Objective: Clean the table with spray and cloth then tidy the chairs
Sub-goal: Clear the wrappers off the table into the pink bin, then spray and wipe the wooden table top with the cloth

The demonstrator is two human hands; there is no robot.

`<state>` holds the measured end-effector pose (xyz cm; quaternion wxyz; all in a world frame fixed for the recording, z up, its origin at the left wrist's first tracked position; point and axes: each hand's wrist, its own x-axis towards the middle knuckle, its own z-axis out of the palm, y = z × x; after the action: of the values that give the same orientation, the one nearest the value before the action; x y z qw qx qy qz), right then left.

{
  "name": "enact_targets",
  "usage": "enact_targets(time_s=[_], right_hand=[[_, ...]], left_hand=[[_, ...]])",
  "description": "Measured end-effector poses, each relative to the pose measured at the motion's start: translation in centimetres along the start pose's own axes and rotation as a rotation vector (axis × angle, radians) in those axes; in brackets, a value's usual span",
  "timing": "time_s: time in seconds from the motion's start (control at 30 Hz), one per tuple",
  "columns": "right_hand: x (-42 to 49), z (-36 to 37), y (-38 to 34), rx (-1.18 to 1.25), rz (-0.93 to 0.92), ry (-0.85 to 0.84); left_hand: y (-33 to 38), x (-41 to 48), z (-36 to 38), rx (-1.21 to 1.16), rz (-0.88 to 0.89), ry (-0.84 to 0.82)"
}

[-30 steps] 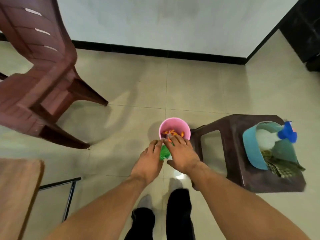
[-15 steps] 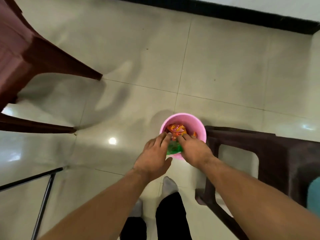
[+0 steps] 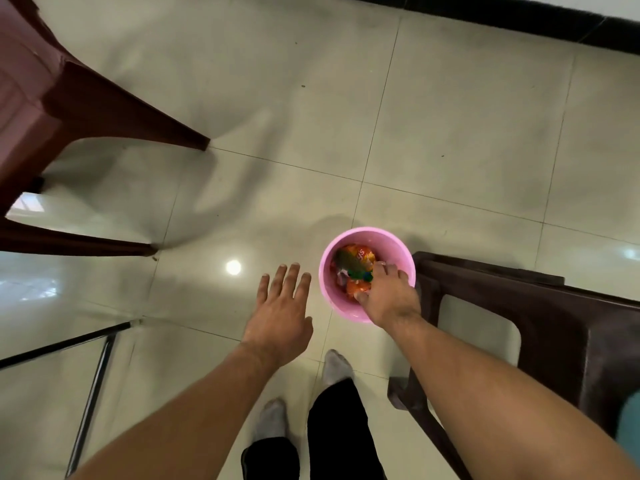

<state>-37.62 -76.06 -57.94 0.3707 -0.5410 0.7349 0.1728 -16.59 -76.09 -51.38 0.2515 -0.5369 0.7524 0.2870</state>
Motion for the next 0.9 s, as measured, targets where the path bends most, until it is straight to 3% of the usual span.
enact_targets(time_s=[0.17, 0.33, 0.67, 0.9], right_hand=[[-4.2, -1.9, -1.5, -0.203, -0.208, 0.114], [-11.4, -4.5, -3.3, -0.218, -0.276, 0.161], [-33.9, -10.1, -5.8, -0.137, -0.198, 0.394], [-46.7, -12.9, -0.9, -0.106, -0.089, 0.558]], left_hand=[[1.0, -2.0, -2.0, -0.014, 0.015, 0.048], [2.0, -7.5, -5.3, 0.024, 0.056, 0.121], [6.3, -27.0, -9.0, 0.035, 0.095, 0.248], [13.9, -36.7, -10.8, 0.123, 0.308, 0.340]])
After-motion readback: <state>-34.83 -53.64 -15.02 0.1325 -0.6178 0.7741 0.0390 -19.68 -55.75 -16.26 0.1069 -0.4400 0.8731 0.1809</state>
